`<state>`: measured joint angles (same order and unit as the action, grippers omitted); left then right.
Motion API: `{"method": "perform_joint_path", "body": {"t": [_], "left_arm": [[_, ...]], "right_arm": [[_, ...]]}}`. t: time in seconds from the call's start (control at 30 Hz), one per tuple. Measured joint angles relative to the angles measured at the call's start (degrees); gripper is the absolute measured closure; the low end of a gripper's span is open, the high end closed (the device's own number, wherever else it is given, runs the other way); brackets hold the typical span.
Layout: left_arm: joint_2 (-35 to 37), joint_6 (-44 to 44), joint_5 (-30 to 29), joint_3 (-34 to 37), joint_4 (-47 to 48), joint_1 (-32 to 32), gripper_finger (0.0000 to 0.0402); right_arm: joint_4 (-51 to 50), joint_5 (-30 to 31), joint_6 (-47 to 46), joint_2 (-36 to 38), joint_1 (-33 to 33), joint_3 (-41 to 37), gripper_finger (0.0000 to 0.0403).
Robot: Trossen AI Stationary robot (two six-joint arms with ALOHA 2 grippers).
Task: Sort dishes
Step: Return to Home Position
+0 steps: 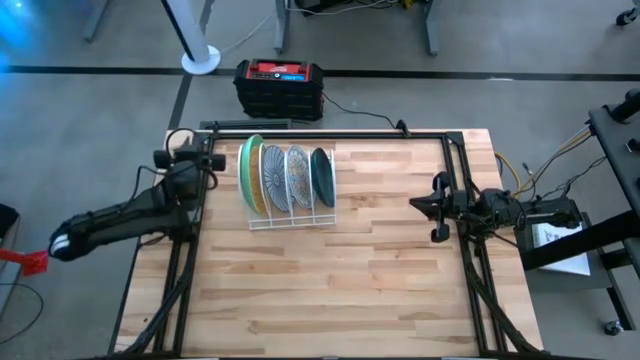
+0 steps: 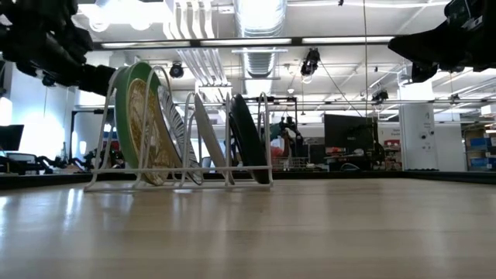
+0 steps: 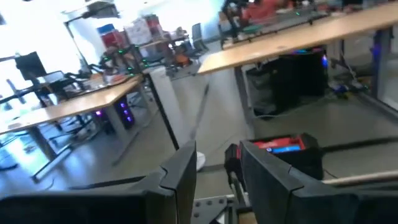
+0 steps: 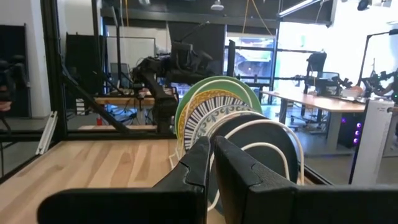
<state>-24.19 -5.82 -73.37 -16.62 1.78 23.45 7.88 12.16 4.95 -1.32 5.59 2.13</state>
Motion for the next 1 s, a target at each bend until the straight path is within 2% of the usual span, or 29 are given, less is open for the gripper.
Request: {"method": "perform_joint_path", "body": {"t": [0.07,0.33,0.4,0.57,0.73,0.87,1.0], "left_arm": [[-0.2,-0.7,2.1,0.6,0.0,2.2,0.0287],[-0.2,0.9,2.6,5.7,-0.6,7.5,0.0287],[-0.4,2.0,3.7,7.5,-3.2,8.4,0.0287],[-1.4,-3.0,5.7,10.5,-12.4,10.9,0.0287],[-3.2,-11.0,14.2,11.3,-23.3,15.9,0.0287],[-5.1,-13.1,20.2,11.3,-26.7,21.6,0.0287],[-8.0,-11.5,32.0,11.3,-26.7,28.3,0.0287]], "right_arm": [[0.0,0.0,0.0,0.0,0.0,0.0,0.0387],[-0.4,0.0,0.1,0.0,0.0,0.0,0.0387],[-0.4,0.0,0.1,0.0,0.0,0.0,0.0387],[-0.4,0.0,0.1,0.0,0.0,0.0,0.0387],[-0.4,0.0,0.1,0.0,0.0,0.0,0.0387],[-0.4,0.0,-0.2,0.0,0.0,0.0,0.0387],[-0.4,0.0,-0.3,0.0,0.0,0.0,0.0387]]}}
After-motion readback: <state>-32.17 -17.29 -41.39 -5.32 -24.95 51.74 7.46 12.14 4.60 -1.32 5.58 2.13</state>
